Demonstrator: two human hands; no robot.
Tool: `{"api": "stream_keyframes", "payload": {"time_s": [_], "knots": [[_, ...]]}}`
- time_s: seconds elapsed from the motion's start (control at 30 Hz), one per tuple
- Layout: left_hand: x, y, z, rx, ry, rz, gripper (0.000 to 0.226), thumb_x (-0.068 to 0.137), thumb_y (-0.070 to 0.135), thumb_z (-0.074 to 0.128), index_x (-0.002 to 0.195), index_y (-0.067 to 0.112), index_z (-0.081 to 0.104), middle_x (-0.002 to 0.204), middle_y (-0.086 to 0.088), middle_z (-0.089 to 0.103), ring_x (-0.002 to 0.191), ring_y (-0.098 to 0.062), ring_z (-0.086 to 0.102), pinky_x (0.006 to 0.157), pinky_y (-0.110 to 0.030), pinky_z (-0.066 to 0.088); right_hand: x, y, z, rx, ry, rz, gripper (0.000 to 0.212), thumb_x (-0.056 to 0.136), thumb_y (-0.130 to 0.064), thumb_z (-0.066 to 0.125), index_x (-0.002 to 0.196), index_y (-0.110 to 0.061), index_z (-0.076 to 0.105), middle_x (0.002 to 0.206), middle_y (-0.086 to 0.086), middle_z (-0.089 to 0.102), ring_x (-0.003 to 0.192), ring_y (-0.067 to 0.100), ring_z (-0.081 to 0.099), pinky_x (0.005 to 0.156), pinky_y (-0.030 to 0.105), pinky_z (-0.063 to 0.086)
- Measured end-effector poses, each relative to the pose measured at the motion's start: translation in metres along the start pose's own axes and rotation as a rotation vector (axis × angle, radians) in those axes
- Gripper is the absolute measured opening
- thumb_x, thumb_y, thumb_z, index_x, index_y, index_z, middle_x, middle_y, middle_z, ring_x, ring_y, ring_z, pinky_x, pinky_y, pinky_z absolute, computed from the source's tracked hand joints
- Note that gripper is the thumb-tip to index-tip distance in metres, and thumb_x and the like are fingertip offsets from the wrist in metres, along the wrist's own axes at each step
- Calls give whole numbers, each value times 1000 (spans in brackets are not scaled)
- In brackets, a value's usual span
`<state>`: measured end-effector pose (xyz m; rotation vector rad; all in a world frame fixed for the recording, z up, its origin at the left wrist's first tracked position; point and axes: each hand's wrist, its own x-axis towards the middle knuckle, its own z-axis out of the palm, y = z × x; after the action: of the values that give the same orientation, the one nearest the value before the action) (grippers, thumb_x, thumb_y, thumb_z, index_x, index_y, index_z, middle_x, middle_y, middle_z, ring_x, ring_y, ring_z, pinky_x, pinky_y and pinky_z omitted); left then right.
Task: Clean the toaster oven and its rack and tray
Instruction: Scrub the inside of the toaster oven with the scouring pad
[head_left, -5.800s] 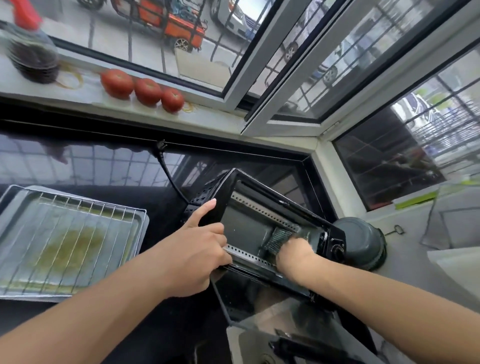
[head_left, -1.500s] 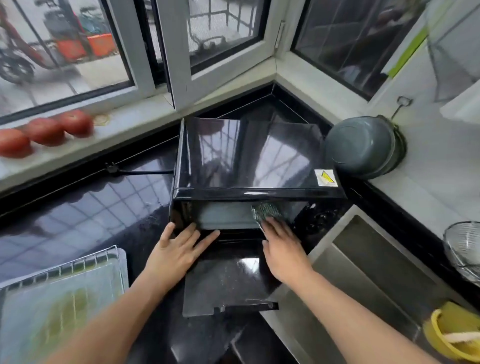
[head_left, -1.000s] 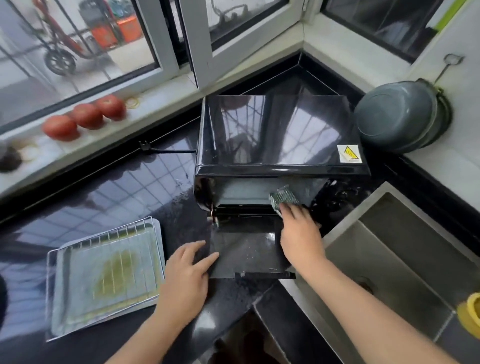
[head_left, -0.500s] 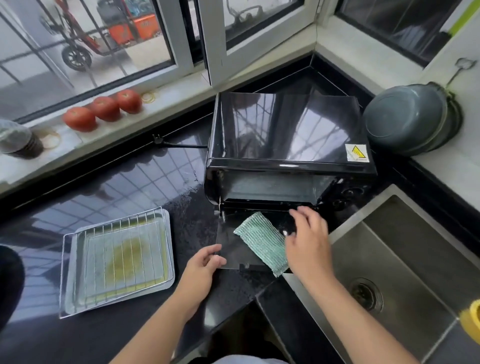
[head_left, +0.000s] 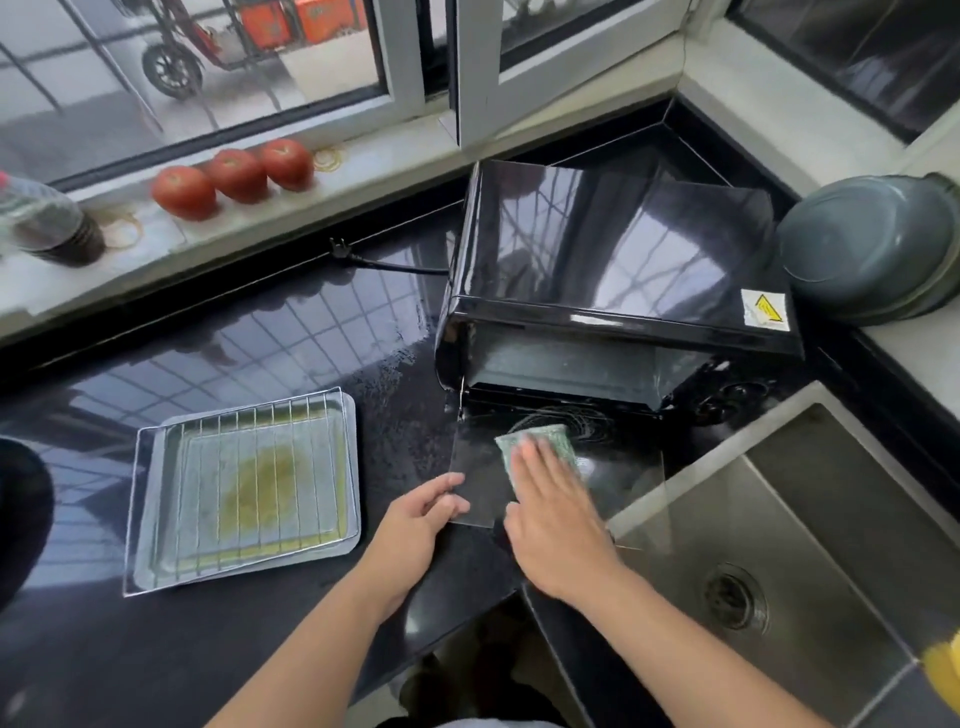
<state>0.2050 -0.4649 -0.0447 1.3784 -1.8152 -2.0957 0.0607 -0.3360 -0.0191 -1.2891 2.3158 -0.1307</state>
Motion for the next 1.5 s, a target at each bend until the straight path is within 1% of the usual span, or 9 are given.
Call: {"api": "stream_keyframes", "payload": {"time_s": [0.17, 0.33, 0.5, 0.63, 0.73, 0.9, 1.1, 1.37, 1.5], "knots": [[6, -9, -4, 15, -65, 26, 32, 103, 23, 55, 133, 22, 66, 107, -4, 79, 116, -18, 68, 119, -39, 35, 65, -25, -7, 10, -45, -133, 75, 90, -42, 6, 158, -12, 5, 166, 1, -7, 151, 15, -12, 124, 39, 3], [3, -6, -2, 13, -37, 4, 30, 108, 14, 51, 117, 37, 67, 104, 3, 78, 112, -10, 66, 120, -38, 35, 13, -37, 7, 20, 27, -64, 84, 78, -41, -5, 158, -13, 0, 164, 1, -16, 151, 18, -17, 124, 39, -3], [2, -3, -3, 64, -64, 32, 29, 98, 33, 54, 118, 34, 75, 118, 0, 76, 123, -16, 65, 119, -37, 33, 69, -39, -4, 12, 110, 129, 70, 91, -30, 41, 155, -15, 18, 161, 5, 11, 147, 28, 11, 118, 44, 21], [-5, 3, -1, 60, -84, 50, 38, 106, 4, 46, 125, 25, 71, 107, -2, 79, 106, -10, 70, 96, -17, 44, 57, -49, -3, -100, 156, 71, 69, 84, -35, 51, 147, -16, 30, 145, 3, 32, 128, 27, 32, 103, 41, 34], [-4, 7, -1, 26, -78, 59, 41, 105, 2, 47, 120, 30, 73, 109, 1, 79, 103, -7, 70, 92, -13, 44, 63, -48, -1, -114, 172, 55, 66, 86, -37, 51, 147, -18, 33, 149, 1, 32, 131, 26, 31, 103, 42, 34], [-1, 0, -2, 50, -55, 2, 27, 99, 27, 57, 118, 35, 74, 111, 6, 78, 120, -15, 65, 115, -33, 35, 67, -35, -6, -108, 158, 84, 61, 90, -32, 48, 148, -19, 33, 154, 2, 28, 137, 28, 27, 107, 44, 32], [-2, 0, 0, 53, -15, -34, 31, 104, 18, 56, 109, 46, 70, 116, 10, 75, 127, -6, 57, 104, -22, 30, 23, 59, -27, -117, 249, 460, 59, 92, -32, 47, 148, -18, 37, 150, 4, 34, 134, 28, 31, 102, 47, 38], [-1, -4, -3, 102, -61, 35, 33, 110, 18, 46, 135, 30, 64, 107, 6, 79, 120, -4, 62, 114, -29, 32, 81, -45, -5, -29, 206, 68, 60, 87, -30, 49, 145, -23, 37, 151, -2, 30, 138, 26, 26, 106, 45, 33], [-3, -3, 0, 59, -2, 29, 31, 109, 18, 49, 128, 38, 63, 98, 10, 78, 115, -2, 62, 102, -21, 32, 63, -10, -4, -51, 270, 171, 59, 89, -32, 49, 146, -20, 36, 151, -1, 32, 138, 26, 28, 107, 45, 34]]}}
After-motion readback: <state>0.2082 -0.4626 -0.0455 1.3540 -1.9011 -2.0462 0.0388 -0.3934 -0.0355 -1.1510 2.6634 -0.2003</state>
